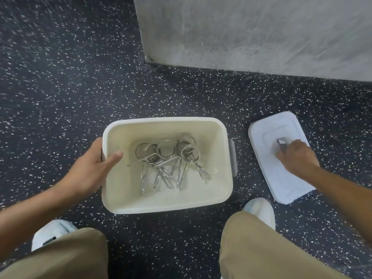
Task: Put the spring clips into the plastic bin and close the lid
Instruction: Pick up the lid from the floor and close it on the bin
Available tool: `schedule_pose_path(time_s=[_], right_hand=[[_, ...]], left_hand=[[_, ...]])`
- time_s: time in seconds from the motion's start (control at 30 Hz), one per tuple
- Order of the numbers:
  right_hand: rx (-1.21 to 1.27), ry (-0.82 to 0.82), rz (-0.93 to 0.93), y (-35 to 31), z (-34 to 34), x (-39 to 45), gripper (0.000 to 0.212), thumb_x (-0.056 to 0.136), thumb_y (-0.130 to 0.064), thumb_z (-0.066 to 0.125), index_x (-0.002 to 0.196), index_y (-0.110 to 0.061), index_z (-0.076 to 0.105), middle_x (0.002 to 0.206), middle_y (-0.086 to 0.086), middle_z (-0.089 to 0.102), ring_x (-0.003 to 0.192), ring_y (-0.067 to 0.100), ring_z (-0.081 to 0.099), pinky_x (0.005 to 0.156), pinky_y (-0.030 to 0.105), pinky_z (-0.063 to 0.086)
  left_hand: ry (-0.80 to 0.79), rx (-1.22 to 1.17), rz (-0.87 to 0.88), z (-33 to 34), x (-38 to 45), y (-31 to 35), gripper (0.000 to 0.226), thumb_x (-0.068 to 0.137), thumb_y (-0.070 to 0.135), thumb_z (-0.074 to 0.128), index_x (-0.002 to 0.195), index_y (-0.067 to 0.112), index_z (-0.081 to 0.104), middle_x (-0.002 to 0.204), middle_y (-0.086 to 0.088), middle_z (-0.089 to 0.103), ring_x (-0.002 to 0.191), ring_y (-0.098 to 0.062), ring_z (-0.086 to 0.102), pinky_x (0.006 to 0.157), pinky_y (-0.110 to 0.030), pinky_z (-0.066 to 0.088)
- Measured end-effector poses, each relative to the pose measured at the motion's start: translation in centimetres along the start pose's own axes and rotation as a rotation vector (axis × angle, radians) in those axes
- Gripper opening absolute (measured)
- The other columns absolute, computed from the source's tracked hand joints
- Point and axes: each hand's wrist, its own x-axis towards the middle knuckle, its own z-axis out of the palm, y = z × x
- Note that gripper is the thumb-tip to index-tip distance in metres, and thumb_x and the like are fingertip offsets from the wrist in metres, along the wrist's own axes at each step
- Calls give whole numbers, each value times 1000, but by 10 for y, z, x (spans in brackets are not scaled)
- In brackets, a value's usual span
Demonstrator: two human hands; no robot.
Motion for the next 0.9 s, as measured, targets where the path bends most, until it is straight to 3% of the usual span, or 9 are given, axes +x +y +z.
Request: schedule_pose_path(time_s=[0.13, 0.2, 0.3, 0.47, 0.57, 0.7, 0.8, 0.9], right_hand=[[44, 51, -19, -11, -24, -7, 65, 98, -50, 47, 110, 14, 52, 103, 33, 63, 95, 45, 63, 79, 48, 53], [61, 90, -107, -17, -40, -14, 62, 97, -48, 49, 106, 13, 51, 99, 33, 63, 90, 44, 63, 77, 49, 55], [89, 174, -240, -30, -76, -30, 50, 97, -34, 59, 112, 12, 47, 106, 34, 58, 94, 46, 59, 74, 47, 50], [203, 438, -455, -71, -148, -70, 41, 92, -32, 61, 111, 4, 51, 106, 33, 61, 89, 48, 60, 76, 52, 53], [322, 370, -558, -111, -175, -106, 20, 87, -18, 65, 100, -6, 56, 94, 19, 63, 83, 40, 58, 75, 46, 50], [216, 286, -768, -158, -174, -151, 27, 84, -27, 63, 104, -12, 56, 96, 2, 48, 90, 25, 48, 76, 34, 33], [178, 256, -936, -191, -152, -172, 20, 80, -32, 59, 94, -18, 55, 88, -2, 44, 80, 19, 42, 74, 38, 37], [76, 298, -1083, -210, -117, -182, 16, 78, -19, 69, 85, -12, 56, 78, 3, 50, 67, 24, 45, 62, 41, 42]], left_hand=[[-17, 1, 5, -4, -1, -5, 30, 98, 54, 54, 115, 30, 49, 103, -8, 71, 89, -32, 71, 76, -57, 60], [-30, -29, 9, -5, -3, -5, 34, 98, 57, 53, 119, 30, 46, 104, -8, 70, 92, -32, 71, 80, -58, 59], [-34, -69, 23, -6, -5, -5, 41, 99, 58, 48, 129, 31, 40, 109, 5, 69, 95, -23, 71, 84, -54, 58], [-28, -129, -3, -8, -5, -8, 45, 102, 57, 41, 134, 26, 43, 110, 6, 69, 88, -21, 72, 76, -48, 59], [9, -132, 1, -12, -6, -6, 40, 103, 54, 41, 128, 24, 52, 102, -2, 69, 78, -24, 69, 66, -45, 57], [45, -271, -7, -21, 0, -13, 36, 100, 52, 49, 105, 20, 64, 77, -5, 69, 64, -26, 65, 75, -61, 57], [65, -353, -34, -28, 4, -14, 31, 103, 41, 50, 108, 16, 67, 97, -17, 72, 78, -27, 65, 73, -51, 55], [67, -427, -72, -34, 11, -14, 38, 108, 35, 45, 117, 5, 67, 114, -18, 72, 91, -32, 68, 81, -45, 54]])
